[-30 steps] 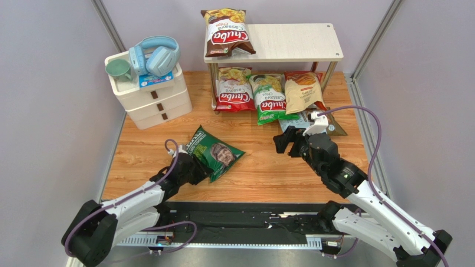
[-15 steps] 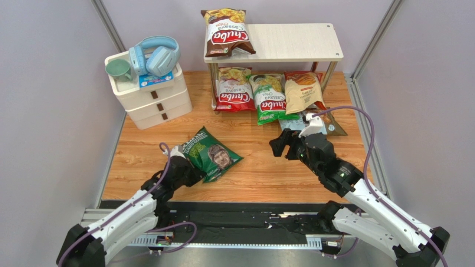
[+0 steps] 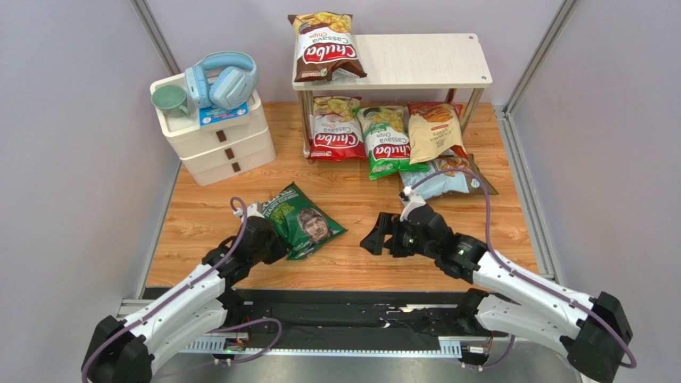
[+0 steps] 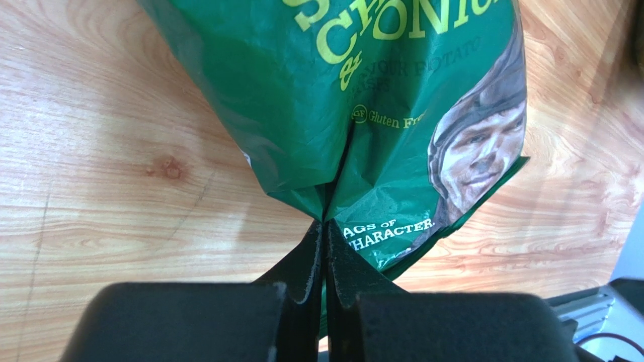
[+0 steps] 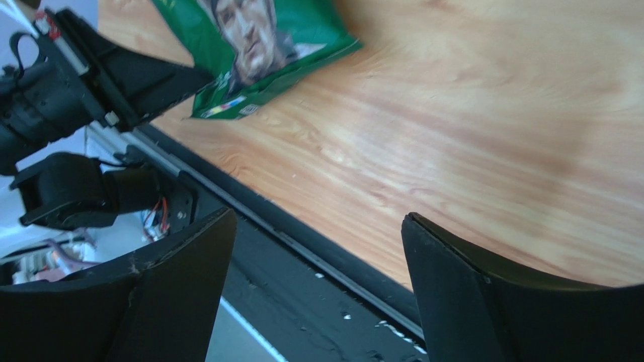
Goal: Place and organize the chips bags onto the shelf
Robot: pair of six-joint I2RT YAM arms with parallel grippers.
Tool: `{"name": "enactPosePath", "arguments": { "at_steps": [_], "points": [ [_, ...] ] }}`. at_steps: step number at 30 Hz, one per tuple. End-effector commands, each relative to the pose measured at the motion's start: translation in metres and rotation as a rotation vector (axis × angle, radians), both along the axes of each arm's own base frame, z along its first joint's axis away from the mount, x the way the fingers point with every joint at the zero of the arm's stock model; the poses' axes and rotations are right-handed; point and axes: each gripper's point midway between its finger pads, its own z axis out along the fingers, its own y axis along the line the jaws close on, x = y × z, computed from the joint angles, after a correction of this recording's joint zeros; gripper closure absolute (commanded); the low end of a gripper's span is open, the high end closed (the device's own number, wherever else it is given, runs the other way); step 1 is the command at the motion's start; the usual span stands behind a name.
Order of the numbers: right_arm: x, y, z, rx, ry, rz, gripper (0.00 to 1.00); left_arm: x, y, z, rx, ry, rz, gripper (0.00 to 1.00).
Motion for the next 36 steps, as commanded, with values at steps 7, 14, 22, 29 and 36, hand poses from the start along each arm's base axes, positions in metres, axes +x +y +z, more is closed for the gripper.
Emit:
{"name": "enactPosePath", "arguments": {
  "at_steps": [7, 14, 22, 29, 36],
  "points": [
    [0.004, 0.070, -0.007, 0.219, 0.094, 0.024, 0.11, 0.024, -0.015, 0.050, -0.091, -0.143, 0.005, 1.00],
    [0.022, 0.104, -0.012, 0.276, 0.097, 0.022, 0.11, 0.013, -0.016, 0.058, -0.121, -0.155, -0.029, 1.00],
    [0.026, 0.121, -0.021, 0.371, 0.147, -0.026, 0.12, 0.002, -0.015, 0.048, -0.137, -0.133, -0.048, 1.00],
    [0.030, 0.127, -0.019, 0.417, 0.151, -0.062, 0.11, -0.005, -0.014, 0.044, -0.139, -0.124, -0.065, 1.00],
    [0.026, 0.135, -0.047, 0.440, 0.288, -0.105, 0.11, -0.009, -0.012, 0.040, -0.138, -0.114, -0.066, 1.00]
  ]
}}
